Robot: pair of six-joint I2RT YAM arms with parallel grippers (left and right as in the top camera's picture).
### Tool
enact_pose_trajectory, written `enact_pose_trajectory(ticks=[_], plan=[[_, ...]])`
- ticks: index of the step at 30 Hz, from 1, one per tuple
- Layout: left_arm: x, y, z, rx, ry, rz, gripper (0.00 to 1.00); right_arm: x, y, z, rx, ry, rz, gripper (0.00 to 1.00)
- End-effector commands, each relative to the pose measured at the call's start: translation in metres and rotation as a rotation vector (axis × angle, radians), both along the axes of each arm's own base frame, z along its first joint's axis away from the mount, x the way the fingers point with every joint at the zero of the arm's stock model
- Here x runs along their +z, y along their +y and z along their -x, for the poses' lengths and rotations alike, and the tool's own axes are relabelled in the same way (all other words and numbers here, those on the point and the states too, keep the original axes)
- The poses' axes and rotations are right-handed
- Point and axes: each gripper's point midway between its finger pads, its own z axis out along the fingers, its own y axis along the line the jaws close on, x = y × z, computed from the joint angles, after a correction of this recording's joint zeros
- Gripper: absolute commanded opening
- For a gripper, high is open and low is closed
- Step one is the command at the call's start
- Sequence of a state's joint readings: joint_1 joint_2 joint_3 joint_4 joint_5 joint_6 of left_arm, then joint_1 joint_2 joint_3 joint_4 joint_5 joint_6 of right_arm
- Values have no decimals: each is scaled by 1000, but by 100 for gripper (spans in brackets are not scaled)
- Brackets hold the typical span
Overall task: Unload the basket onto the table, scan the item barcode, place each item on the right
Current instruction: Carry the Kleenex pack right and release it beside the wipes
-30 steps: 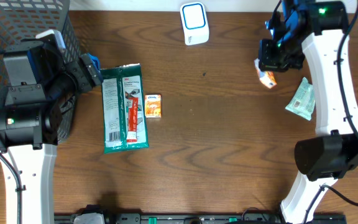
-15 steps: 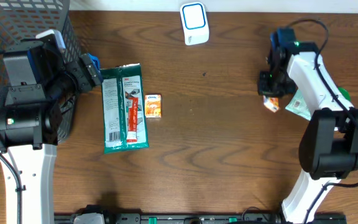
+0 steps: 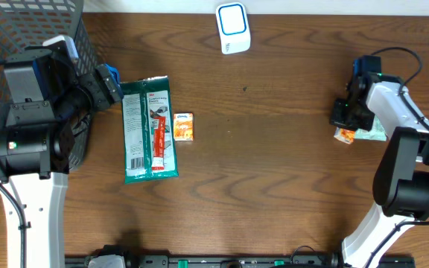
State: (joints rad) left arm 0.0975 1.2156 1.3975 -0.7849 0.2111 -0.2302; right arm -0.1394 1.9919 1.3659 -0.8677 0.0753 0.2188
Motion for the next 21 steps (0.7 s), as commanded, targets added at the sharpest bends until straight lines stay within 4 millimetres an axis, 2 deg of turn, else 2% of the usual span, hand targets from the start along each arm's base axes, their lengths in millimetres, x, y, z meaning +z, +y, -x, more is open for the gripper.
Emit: enact_pose_trajectory(ticks=[1,3,5,8,13,18,21], plan=[[3,1,0,-7,-7,-6,87,-14,-30,28,-43,98,75,1],[3,1,0,-7,-7,-6,87,-14,-31,28,-45,97,74,10],[3,1,0,-7,-7,-6,87,-12,-29,25,-34,89,69,23],[3,1,0,-7,-7,-6,87,-2,-19,14,16,57,27,40],[3,1,0,-7,-7,-6,87,25,-11,1,37,47,17,52],[3,1,0,-7,-7,-6,87,56,-1,-7,66,48,16,57],[3,1,0,-7,-7,-6,87,73,18,-13,97,34,-27,58]])
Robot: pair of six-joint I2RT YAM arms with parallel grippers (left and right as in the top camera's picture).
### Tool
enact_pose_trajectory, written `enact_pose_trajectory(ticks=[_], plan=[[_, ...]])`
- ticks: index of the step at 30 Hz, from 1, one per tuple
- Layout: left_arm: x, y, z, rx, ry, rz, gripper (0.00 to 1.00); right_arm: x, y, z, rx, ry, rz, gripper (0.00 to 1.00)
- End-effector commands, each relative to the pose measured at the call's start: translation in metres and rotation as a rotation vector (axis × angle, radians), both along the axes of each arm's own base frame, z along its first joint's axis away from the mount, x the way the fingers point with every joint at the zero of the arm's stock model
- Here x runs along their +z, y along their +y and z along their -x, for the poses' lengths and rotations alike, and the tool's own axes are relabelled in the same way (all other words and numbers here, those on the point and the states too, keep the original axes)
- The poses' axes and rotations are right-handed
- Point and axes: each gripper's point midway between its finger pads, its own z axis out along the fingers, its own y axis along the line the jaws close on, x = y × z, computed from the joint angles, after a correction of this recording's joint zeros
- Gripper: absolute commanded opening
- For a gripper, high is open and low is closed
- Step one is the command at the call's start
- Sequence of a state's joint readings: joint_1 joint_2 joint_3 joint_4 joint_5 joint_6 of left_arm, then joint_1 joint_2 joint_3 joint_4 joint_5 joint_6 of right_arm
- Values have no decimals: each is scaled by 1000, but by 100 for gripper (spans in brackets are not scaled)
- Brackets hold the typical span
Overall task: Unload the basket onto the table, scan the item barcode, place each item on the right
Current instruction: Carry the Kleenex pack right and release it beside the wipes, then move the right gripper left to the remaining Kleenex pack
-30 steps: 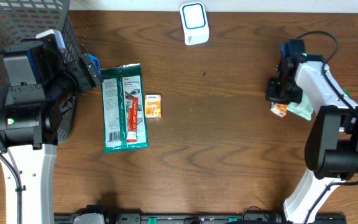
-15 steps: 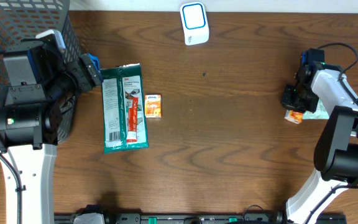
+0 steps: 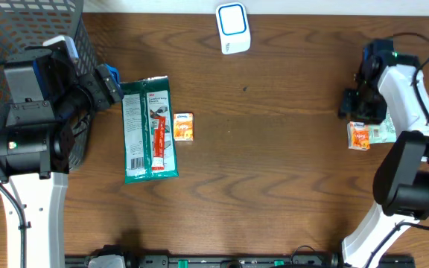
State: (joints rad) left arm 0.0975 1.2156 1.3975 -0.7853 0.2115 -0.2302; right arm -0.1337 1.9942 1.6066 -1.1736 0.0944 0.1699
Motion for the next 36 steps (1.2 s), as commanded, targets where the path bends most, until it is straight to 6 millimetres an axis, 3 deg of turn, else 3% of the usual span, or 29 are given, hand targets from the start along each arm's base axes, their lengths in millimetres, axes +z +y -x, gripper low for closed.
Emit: enact_pose_trajectory(ticks=[1,9,14,19,20,21,24,25,28,30,32,33,36], plan=[[3,1,0,-7,-7,-6,87,25,45,-20,75,-62,-126,58],[3,1,0,-7,-7,-6,87,51,173,-40,275,-186,-545,58],[3,1,0,-7,-7,-6,87,55,231,-42,337,-218,-570,59],[3,1,0,-7,-7,-6,87,55,294,-40,431,-291,-493,75],[3,1,0,-7,-7,-6,87,57,307,-39,464,-309,-496,82],[3,1,0,-7,-7,-6,87,59,323,-36,500,-329,-502,99],[3,1,0,-7,-7,-6,87,65,366,-25,600,-381,-518,99],[3,1,0,-7,-7,-6,87,68,389,-20,653,-429,-505,99],[3,1,0,-7,-7,-6,87,71,418,-9,719,-486,-467,56],[3,1,0,-7,-7,-6,87,73,430,-3,746,-510,-446,35],[3,1,0,-7,-7,-6,87,72,440,3,768,-534,-404,8],[3,1,0,-7,-7,-6,87,72,444,5,773,-549,-379,1],[3,1,0,-7,-7,-6,87,68,454,8,765,-583,-328,1]])
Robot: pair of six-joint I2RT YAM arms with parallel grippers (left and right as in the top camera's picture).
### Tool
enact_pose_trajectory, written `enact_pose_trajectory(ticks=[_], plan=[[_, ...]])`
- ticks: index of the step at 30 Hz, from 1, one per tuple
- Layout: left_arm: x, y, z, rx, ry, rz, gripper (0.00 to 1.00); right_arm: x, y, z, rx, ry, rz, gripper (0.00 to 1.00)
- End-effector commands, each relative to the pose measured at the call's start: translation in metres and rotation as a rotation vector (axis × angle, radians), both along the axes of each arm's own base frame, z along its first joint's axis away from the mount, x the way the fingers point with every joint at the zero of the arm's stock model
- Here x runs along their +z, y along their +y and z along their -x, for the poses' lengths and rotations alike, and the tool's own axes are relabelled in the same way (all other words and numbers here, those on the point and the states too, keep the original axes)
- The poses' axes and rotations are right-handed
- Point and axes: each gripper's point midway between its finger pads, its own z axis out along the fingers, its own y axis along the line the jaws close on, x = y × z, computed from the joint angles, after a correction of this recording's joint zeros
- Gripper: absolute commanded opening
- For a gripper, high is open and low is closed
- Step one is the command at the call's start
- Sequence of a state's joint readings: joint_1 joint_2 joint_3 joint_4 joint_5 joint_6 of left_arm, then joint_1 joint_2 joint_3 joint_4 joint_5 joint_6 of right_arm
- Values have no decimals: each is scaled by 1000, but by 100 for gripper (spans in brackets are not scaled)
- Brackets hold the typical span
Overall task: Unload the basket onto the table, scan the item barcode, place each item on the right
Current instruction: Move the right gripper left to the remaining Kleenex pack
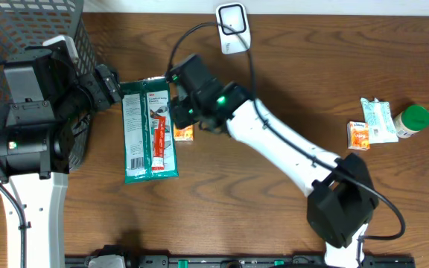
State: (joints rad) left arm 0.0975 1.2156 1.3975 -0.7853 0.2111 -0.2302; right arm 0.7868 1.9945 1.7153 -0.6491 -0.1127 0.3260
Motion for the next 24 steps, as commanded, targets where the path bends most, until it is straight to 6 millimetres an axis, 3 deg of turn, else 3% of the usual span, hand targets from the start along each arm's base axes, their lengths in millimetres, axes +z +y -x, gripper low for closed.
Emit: enact_pose_trajectory(ticks=[1,4,6,10,16,24], plan=[[3,1,0,-7,-7,-6,87,-13,6,-6,-78,-84,80,1],[3,1,0,-7,-7,-6,87,-19,19,-3,-68,-110,84,21],[3,1,0,-7,-7,-6,87,-27,21,-4,-69,-116,97,24],[3,1,0,-7,-7,-6,87,-53,25,-6,-73,-95,121,7],[3,1,0,-7,-7,-6,87,-94,23,-12,-83,-59,163,8],[3,1,0,-7,-7,-6,87,-110,9,-4,-81,-8,229,5]])
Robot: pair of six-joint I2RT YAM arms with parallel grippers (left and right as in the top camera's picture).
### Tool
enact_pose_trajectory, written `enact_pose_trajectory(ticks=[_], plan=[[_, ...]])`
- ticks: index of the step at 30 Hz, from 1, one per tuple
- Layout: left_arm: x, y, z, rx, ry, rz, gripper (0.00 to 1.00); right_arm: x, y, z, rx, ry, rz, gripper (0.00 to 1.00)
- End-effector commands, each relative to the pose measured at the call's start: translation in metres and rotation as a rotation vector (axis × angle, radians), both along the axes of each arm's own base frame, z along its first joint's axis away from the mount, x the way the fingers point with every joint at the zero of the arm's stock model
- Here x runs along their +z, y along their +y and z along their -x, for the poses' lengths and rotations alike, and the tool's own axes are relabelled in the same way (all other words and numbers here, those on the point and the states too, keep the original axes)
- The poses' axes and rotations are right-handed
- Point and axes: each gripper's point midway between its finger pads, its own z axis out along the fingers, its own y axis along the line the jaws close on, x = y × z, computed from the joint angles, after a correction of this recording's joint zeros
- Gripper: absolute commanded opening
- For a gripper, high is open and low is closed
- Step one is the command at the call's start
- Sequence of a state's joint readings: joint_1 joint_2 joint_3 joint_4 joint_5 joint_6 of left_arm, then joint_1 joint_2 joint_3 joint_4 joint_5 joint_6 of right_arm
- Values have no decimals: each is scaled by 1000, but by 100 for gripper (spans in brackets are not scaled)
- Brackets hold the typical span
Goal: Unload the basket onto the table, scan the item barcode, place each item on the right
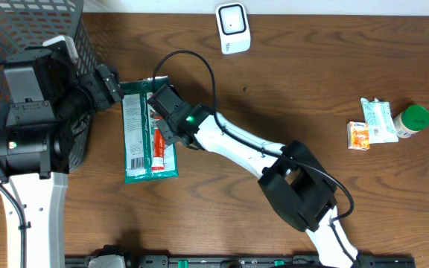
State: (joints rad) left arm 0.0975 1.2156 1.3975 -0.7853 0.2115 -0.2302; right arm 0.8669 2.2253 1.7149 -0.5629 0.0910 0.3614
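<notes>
A long green package (135,141) with a white barcode label lies flat at the left of the table. My right gripper (158,131) has reached across the table and sits over the package's red-striped middle; its jaws are hidden under the wrist. My left gripper (108,80) rests at the package's top left corner, and its jaws are too dark to read. The white scanner (232,27) stands at the far edge, in the middle. The small orange box that lay beside the package is not visible; the right arm covers that spot.
A grey mesh basket (28,22) fills the far left corner behind the left arm. At the far right lie a small orange box (358,136), a pale tissue pack (378,119) and a green-lidded bottle (412,119).
My right gripper went from the package's top right edge, by the small orange box, to lower and further left over the package. The orange box is now covered. The left arm stayed put.
My right gripper was first at the far right, on the orange box and tissue pack. Then it stood just behind them. Later it had reached across to the green package's top right edge, uncovering the bottle. Now it lies over the package.
</notes>
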Motion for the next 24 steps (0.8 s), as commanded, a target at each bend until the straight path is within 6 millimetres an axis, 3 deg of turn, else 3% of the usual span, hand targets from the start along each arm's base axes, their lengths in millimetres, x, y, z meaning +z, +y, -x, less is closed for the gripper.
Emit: enact_pose_trajectory(ticks=[1,10,19,24], plan=[[3,1,0,-7,-7,-6,87,-3,-8,0,-22,12,29,5],[3,1,0,-7,-7,-6,87,-11,-27,7,-38,44,108,4],[3,1,0,-7,-7,-6,87,-16,-79,-3,-107,36,291,5],[3,1,0,-7,-7,-6,87,-8,-75,-4,-29,17,297,12]])
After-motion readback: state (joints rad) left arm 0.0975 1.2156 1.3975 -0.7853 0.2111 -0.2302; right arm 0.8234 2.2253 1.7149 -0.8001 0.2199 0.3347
